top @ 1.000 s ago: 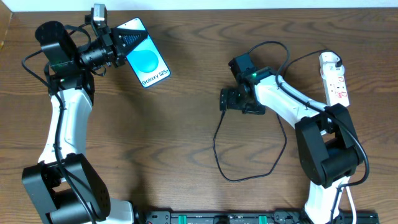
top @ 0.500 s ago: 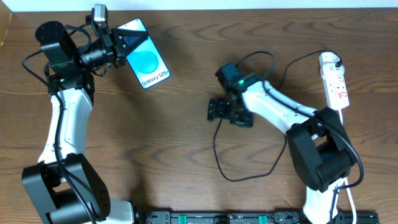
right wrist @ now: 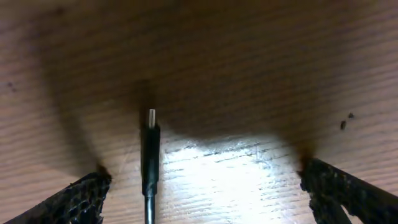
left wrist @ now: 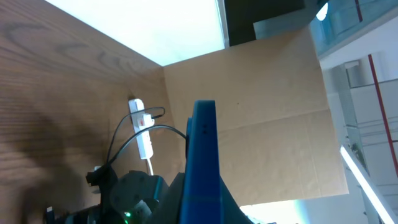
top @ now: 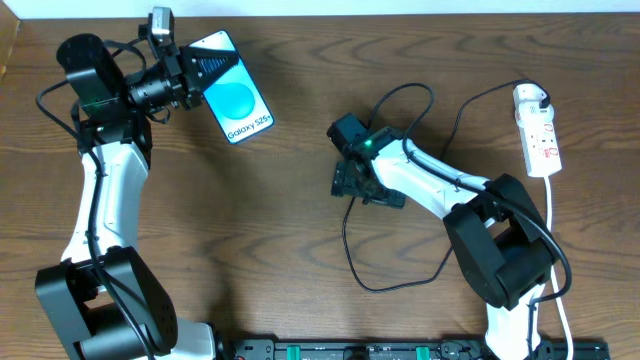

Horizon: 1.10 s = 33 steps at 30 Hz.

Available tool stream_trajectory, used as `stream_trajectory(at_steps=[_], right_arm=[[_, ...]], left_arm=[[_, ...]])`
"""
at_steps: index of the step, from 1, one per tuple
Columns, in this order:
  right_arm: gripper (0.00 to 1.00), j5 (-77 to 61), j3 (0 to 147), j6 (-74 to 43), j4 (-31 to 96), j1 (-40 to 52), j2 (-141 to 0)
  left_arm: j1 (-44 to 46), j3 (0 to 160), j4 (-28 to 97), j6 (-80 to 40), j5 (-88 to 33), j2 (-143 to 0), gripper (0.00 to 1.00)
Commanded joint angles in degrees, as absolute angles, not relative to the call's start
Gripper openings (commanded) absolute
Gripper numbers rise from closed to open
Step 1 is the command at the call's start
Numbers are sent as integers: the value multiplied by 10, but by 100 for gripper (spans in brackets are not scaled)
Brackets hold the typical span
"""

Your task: Plug charger to phone and switch on socket

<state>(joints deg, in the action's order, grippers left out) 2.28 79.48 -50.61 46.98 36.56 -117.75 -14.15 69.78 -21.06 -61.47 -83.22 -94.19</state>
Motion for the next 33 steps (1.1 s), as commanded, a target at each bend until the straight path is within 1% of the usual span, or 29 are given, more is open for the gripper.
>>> stream_trajectory(at_steps=[1, 3, 4, 5, 7, 8, 9, 10, 11, 14, 15, 16, 18, 20, 21, 28, 31, 32, 33], right_arm=[[99, -20, 787, -518, 454, 362, -1229], [95, -21, 787, -518, 449, 360, -1230], [90, -21, 787, -518, 446, 360, -1230], [80, -21, 787, -519, 444, 360, -1230], [67, -21, 787, -519, 444, 359, -1230], [51, -21, 787, -519, 444, 359, -1230], [44, -21, 787, -519, 444, 359, -1230], [33, -21, 787, -519, 445, 359, -1230], [27, -21, 787, -519, 446, 360, -1230], [25, -27, 787, -519, 451, 361, -1230], [22, -34, 787, -519, 455, 361, -1230], [21, -34, 787, -519, 457, 362, -1230], [14, -34, 787, -519, 457, 364, -1230], [4, -34, 787, -519, 455, 367, -1230], [1, -33, 787, -519, 450, 367, -1230], [1, -34, 787, -514, 424, 360, -1230], [1, -76, 787, -446, 396, 348, -1229], [1, -136, 787, -393, 373, 338, -1229], [1, -172, 787, -363, 358, 333, -1229]], left_arm=[[-145, 703, -215, -615, -861, -936, 7], [-145, 703, -216, -615, -862, -936, 7], [-145, 703, -216, -615, -862, -936, 7], [-145, 703, -216, -615, -862, -936, 7], [-145, 703, -216, -615, -862, -936, 8], [-145, 703, -216, -615, -862, -936, 7], [-145, 703, -216, -615, -862, -936, 7], [-145, 703, -216, -615, -862, -936, 8], [-145, 703, -216, -615, -862, -936, 7], [-145, 703, -216, -615, -862, -936, 7], [-145, 703, -216, -615, -862, -936, 7], [-145, 703, -216, -615, -862, -936, 7], [-145, 703, -216, -613, -862, -936, 7], [-145, 703, -216, -613, -862, -936, 7], [-145, 703, -216, -613, -862, -936, 8], [-145, 703, -216, -613, -862, -936, 7], [-145, 703, -216, -613, -862, -936, 7], [-145, 703, -216, -613, -862, -936, 8], [-145, 703, -215, -613, -862, -936, 7]])
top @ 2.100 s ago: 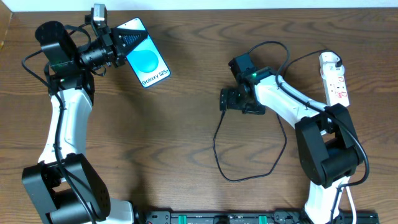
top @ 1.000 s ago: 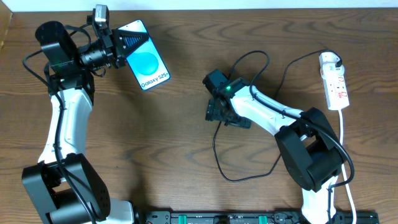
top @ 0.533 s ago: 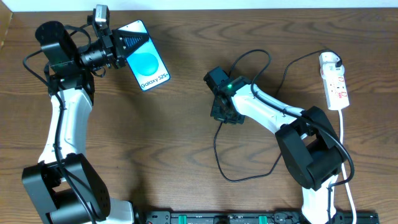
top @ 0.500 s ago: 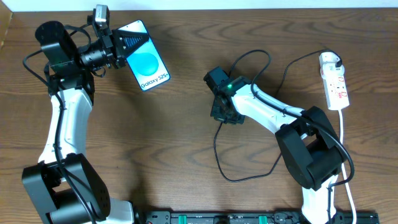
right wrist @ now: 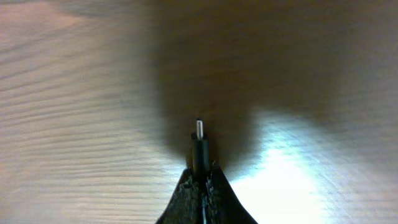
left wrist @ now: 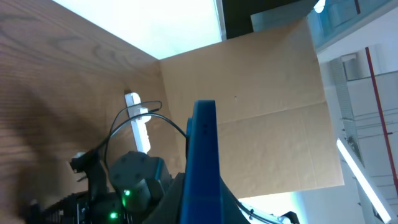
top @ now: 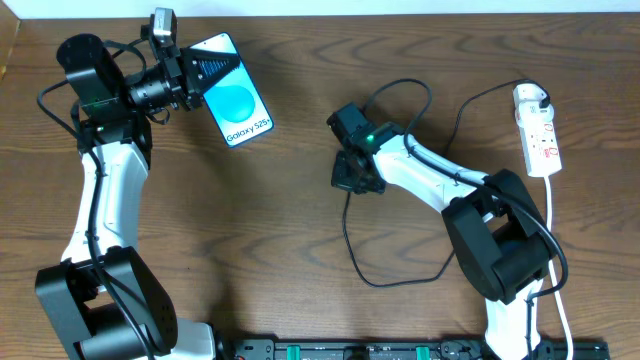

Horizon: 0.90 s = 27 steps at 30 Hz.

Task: Plug charger to phone and switch on socket
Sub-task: 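Lift the plug with the right gripper toward the phone's bottom port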

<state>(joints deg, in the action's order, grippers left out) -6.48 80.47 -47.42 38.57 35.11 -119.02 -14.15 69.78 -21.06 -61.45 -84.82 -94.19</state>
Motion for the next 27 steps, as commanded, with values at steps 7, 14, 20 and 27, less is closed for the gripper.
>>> stream_trajectory(at_steps=[7, 14, 20, 27], right_arm=[[1, -495, 787, -168, 269, 288, -1229], [1, -783, 787, -132, 132, 278, -1229], [1, -895, 787, -157, 30, 278, -1229], [1, -895, 787, -212, -35, 278, -1229]], left_arm=[[-145, 703, -216, -613, -864, -936, 8], [-145, 703, -216, -613, -858, -936, 7], [-145, 703, -216, -613, -817, -936, 7], [-145, 704, -267, -613, -785, -936, 8]])
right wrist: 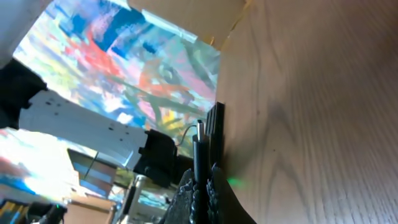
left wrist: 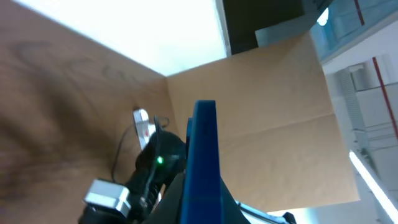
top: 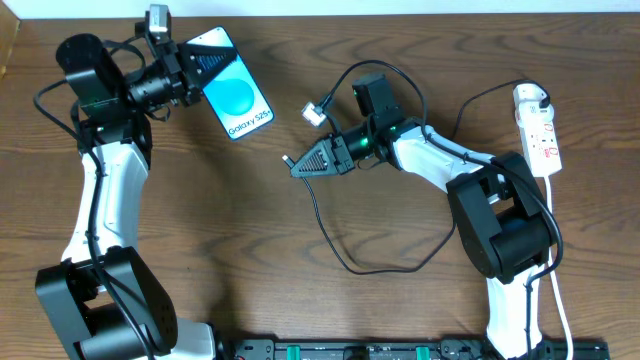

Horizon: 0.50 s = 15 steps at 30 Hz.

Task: Plug charger to phone and switch on socket
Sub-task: 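Lift the plug with the right gripper toward the phone's bottom port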

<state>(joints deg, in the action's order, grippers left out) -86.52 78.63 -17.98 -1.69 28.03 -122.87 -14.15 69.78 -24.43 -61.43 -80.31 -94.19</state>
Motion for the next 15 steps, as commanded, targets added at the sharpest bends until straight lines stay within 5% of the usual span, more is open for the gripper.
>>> stream_trajectory(at_steps=[1, 7, 15], right_arm=[[1, -895, 787, -226, -51, 278, -1229], [1, -895, 787, -354, -202, 283, -1229], [1, -895, 787, -643, -569, 292, -1229]], left_arm=[[-145, 704, -270, -613, -777, -936, 7], [-145, 704, -269, -613, -732, -936, 7], [-144, 703, -269, -575, -721, -936, 7]])
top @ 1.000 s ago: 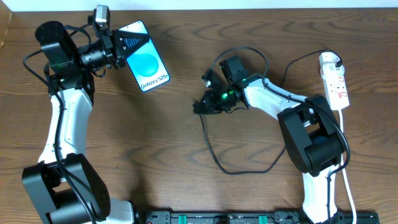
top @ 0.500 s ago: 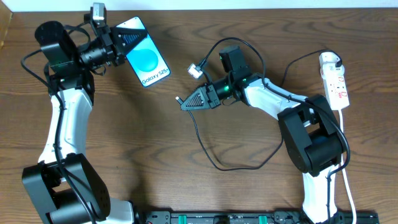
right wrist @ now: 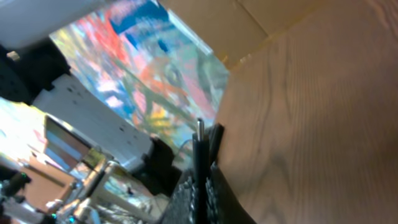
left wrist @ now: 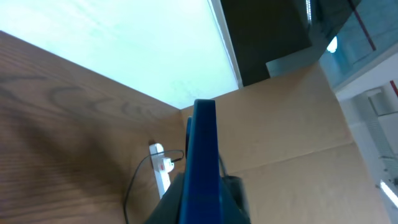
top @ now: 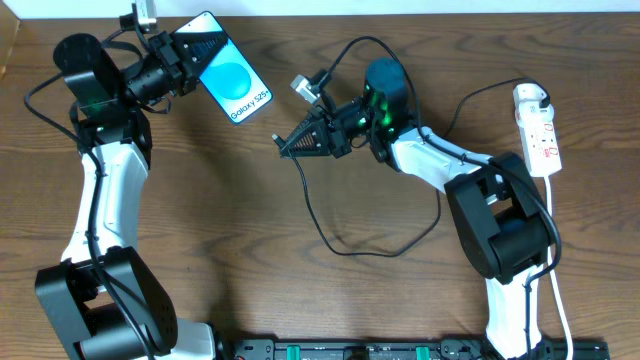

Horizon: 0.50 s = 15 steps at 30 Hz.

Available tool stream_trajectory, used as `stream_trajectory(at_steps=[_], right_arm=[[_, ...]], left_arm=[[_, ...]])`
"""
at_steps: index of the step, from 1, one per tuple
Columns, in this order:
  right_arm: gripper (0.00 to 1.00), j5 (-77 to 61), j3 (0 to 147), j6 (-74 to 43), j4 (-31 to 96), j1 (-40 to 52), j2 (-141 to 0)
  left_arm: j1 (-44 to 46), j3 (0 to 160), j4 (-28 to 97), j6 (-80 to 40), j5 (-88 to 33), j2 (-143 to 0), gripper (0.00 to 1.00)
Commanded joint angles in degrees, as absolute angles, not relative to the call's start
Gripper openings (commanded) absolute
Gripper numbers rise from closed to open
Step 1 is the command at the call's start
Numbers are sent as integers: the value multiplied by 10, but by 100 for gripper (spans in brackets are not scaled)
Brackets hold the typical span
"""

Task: Plug charger to phone and switch on socket
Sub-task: 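Lift the plug with the right gripper toward the phone's bottom port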

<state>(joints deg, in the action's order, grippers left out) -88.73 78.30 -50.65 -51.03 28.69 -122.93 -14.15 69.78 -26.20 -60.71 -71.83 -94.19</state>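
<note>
A blue Galaxy phone [top: 232,82] is held off the table at the far left, my left gripper [top: 183,52] shut on its upper end. In the left wrist view the phone [left wrist: 204,162] shows edge-on. My right gripper [top: 290,147] is raised over the table's middle, pointing left toward the phone, shut on the black charger plug [right wrist: 199,149] whose metal tip sticks out ahead. A gap separates plug and phone. The black cable [top: 330,225] loops back over the table to the white socket strip [top: 537,130] at the far right.
A brown cardboard wall [left wrist: 292,137] stands beyond the table in the left wrist view. The table's far edge [top: 400,14] runs just behind both grippers. The right arm's white links [top: 440,170] stretch across the table's right half.
My right gripper with the plug has moved a little up and left, closer to the phone. The left gripper has lifted the phone slightly toward the far edge.
My right gripper stood open around the plug lying on the table while the left held the phone up. Then it was shut on the plug at the table. Then it held the plug raised and turned left, and now holds it nearer the phone.
</note>
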Motion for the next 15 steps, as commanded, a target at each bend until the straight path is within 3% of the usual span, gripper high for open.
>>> stream_trajectory(at_steps=[1, 4, 15], right_arm=[[1, -895, 787, -675, -610, 292, -1229], [1, -889, 787, -719, -665, 292, -1229], [1, -852, 787, -752, -665, 294, -1229]], left_arm=[[-144, 703, -269, -571, -728, -936, 7], [-144, 703, -269, -559, -740, -936, 7], [-120, 703, -269, -550, -745, -936, 7]])
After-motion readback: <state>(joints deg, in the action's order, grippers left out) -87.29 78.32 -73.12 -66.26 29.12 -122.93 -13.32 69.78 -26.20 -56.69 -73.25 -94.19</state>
